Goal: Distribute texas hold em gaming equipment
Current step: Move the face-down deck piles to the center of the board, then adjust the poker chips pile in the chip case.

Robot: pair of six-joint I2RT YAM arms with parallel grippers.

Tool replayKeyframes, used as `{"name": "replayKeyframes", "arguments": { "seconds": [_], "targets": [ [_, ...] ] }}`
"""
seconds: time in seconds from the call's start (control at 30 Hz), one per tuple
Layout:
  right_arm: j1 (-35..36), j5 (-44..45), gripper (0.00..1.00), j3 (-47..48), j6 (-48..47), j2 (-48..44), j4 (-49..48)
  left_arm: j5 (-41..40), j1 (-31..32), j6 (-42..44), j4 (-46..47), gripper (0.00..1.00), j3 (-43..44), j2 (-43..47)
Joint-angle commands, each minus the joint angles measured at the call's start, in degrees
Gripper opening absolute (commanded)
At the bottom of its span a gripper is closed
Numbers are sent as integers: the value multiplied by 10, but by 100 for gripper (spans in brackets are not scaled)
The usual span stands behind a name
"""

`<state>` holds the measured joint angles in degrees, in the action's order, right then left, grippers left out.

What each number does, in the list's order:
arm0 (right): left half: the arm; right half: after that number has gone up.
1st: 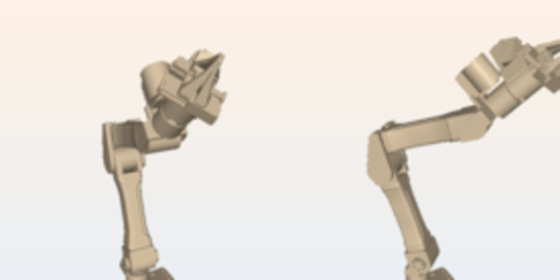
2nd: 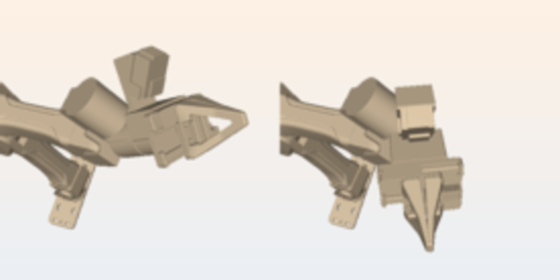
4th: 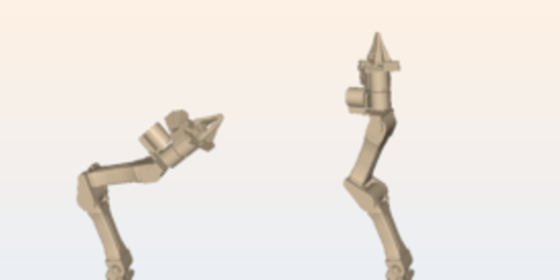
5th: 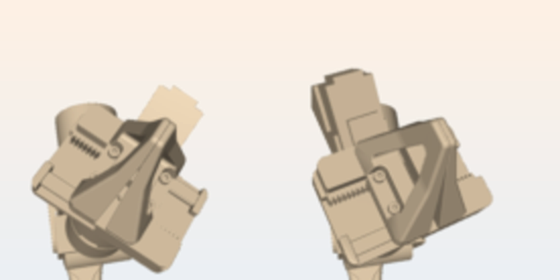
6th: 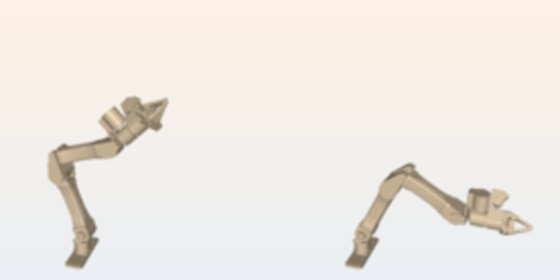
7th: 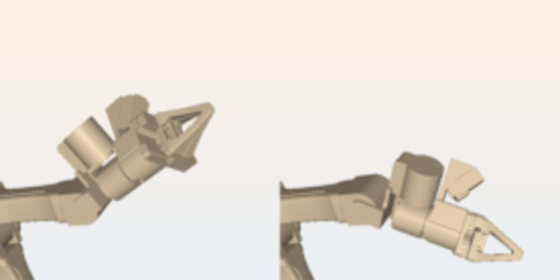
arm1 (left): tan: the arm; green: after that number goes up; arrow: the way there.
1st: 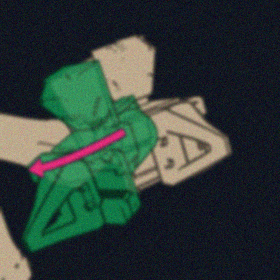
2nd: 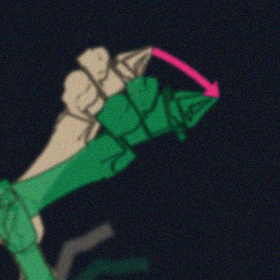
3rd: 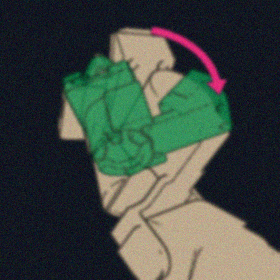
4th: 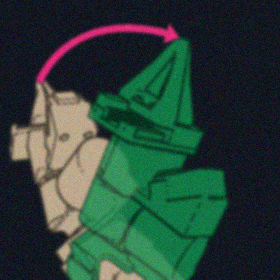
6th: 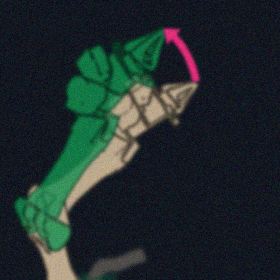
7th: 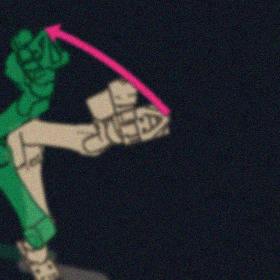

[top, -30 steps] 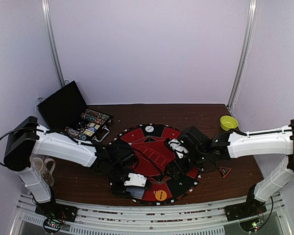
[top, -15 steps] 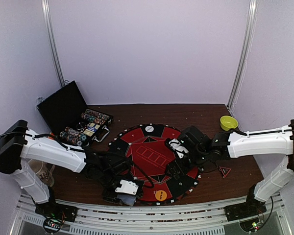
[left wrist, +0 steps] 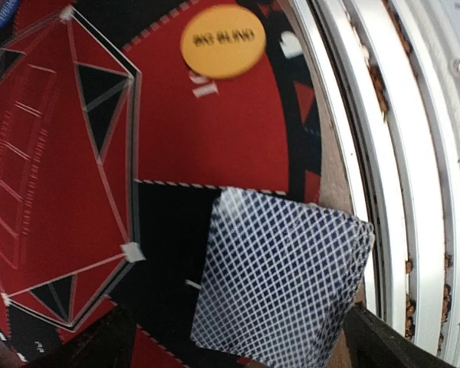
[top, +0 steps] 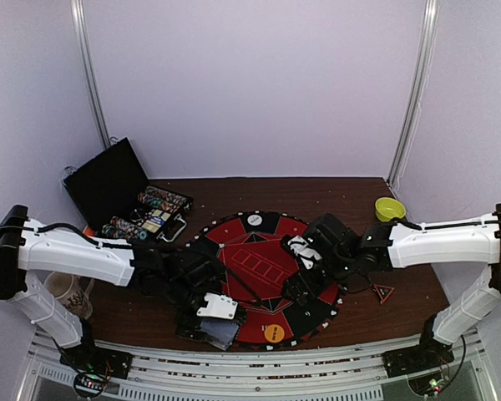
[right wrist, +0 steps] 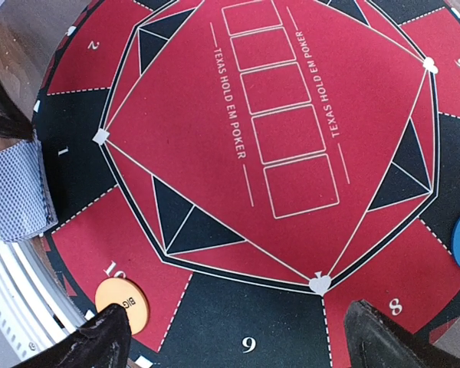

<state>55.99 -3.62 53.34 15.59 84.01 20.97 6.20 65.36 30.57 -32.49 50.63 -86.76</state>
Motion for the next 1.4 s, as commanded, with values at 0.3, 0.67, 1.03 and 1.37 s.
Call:
{"name": "replayKeyframes", "arguments": {
  "seconds": [0.3, 0.67, 1.03, 1.37],
  "targets": [
    [-12, 10, 100, 12, -16, -15, 12, -25, -3, -14, -76, 98, 106, 37],
    [-23, 11, 100, 9, -42, -37, -4, -159, -394, -386, -86, 79, 269, 10],
    [-70, -22, 100, -3, -76, -38, -12, -217, -534, -397, -81, 63, 230, -94],
    [-88, -37, 100, 2, -86, -24, -7, -244, -542, -400, -76, 45, 214, -135]
  ]
}}
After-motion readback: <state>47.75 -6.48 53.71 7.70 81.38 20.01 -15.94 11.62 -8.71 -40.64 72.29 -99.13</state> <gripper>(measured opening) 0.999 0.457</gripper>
